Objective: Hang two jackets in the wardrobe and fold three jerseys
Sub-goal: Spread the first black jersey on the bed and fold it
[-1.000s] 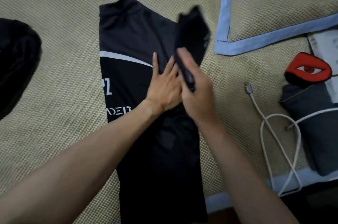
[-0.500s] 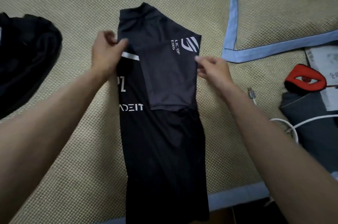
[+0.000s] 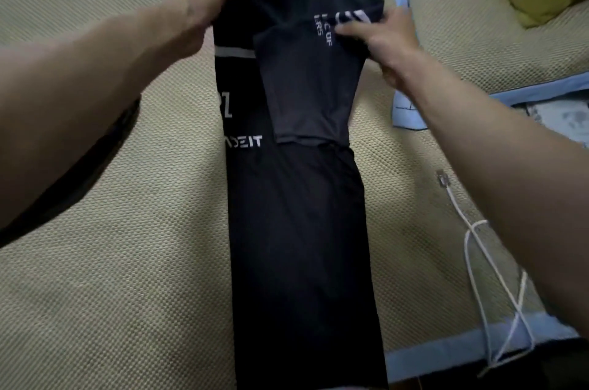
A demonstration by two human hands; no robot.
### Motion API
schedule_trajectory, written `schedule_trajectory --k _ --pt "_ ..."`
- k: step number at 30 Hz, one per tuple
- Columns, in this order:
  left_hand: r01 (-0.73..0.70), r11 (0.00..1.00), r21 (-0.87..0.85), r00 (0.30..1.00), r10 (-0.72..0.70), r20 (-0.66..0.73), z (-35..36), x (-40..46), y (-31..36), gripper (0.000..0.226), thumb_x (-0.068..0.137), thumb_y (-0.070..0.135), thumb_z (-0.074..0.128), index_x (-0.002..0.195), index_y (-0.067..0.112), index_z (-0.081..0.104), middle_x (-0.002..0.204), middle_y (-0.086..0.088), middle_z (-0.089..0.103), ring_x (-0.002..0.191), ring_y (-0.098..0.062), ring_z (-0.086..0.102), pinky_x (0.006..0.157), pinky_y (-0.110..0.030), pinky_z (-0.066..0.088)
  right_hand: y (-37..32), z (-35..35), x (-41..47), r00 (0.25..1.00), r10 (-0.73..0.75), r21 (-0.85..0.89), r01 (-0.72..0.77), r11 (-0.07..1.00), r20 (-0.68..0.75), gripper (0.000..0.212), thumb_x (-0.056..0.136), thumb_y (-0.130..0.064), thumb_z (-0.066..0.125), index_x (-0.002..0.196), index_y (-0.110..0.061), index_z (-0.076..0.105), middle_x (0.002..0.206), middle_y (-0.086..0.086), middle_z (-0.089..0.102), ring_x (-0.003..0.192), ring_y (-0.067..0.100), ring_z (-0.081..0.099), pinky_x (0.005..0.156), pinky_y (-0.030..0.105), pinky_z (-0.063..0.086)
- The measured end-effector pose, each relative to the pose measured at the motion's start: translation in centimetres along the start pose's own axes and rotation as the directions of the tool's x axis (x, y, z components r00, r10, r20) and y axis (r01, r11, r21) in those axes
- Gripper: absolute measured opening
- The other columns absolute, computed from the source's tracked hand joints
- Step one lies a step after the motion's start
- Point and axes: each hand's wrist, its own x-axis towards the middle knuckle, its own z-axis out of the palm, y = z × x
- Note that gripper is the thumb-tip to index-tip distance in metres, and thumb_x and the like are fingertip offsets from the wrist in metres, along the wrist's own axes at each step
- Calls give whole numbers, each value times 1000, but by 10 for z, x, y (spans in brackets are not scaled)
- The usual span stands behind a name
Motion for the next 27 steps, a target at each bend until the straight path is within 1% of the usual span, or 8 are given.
schedule_trajectory --k 7,10,14,16,19,21,24,27 --pt "-406 817 410 863 195 466 -31 -128 27 16 85 10 78 95 18 69 78 21 67 77 9 61 75 -9 45 -13 -38 -109 925 -249 -495 365 788 286 22 78 -15 85 75 -28 68 59 -22 55 60 -7 48 60 12 38" --pt "-521 700 488 678 -8 735 -44 -215 -18 24 83 17 79 103 28 72 92 17 72 83 8 62 79 -24 53 42 -58 -182 844 -157 -590 480 649 513 30 73 -2 82 93 -23 73 81 -18 69 75 -1 62 73 22 53" --pt "-606 601 521 338 -398 853 -47 -305 -64 43 89 59 57 128 39 58 124 24 65 114 6 56 104 -24 43 99 -78 -260 590 293 -645 572 506 753 50 77 -41 77 123 -34 60 119 -11 68 106 11 64 92 35 54" --pt "-439 656 614 380 -484 788 -49 -298 -65 38 89 58 57 122 39 63 118 24 67 104 6 62 95 -24 49 100 -79 -265 588 312 -651 548 525 746 49 80 -41 72 126 -27 62 123 -9 67 111 12 63 96 34 51" --pt "-296 642 707 680 -378 628 -49 -250 -71 19 90 32 66 108 29 71 101 15 72 90 -3 67 87 -34 55 87 -62 -234 782 112 -682 452 575 613 26 87 -25 72 112 -18 68 108 -4 70 99 15 65 89 42 54" --pt "-269 567 779 831 -273 485 -39 -207 -79 34 88 26 70 121 20 64 117 2 66 102 -16 63 96 -41 53 83 -41 -202 879 45 -751 378 541 475 30 91 -29 68 118 -17 63 115 -1 67 107 18 61 95 43 52" --pt "-277 415 867 881 -250 401 -13 -154 -88 73 82 45 73 144 18 43 145 -8 45 127 -30 49 106 -49 43 81 -9 -153 924 36 -820 319 475 380 57 91 -42 67 139 -15 51 139 4 54 128 24 51 110 40 42" --pt "-293 391 873 823 -362 438 12 -126 -99 70 76 54 76 134 23 51 131 -2 58 119 -28 53 95 -42 45 76 12 -115 884 252 -873 274 403 394 66 82 -52 75 135 -16 57 131 2 59 121 23 55 104 40 46"
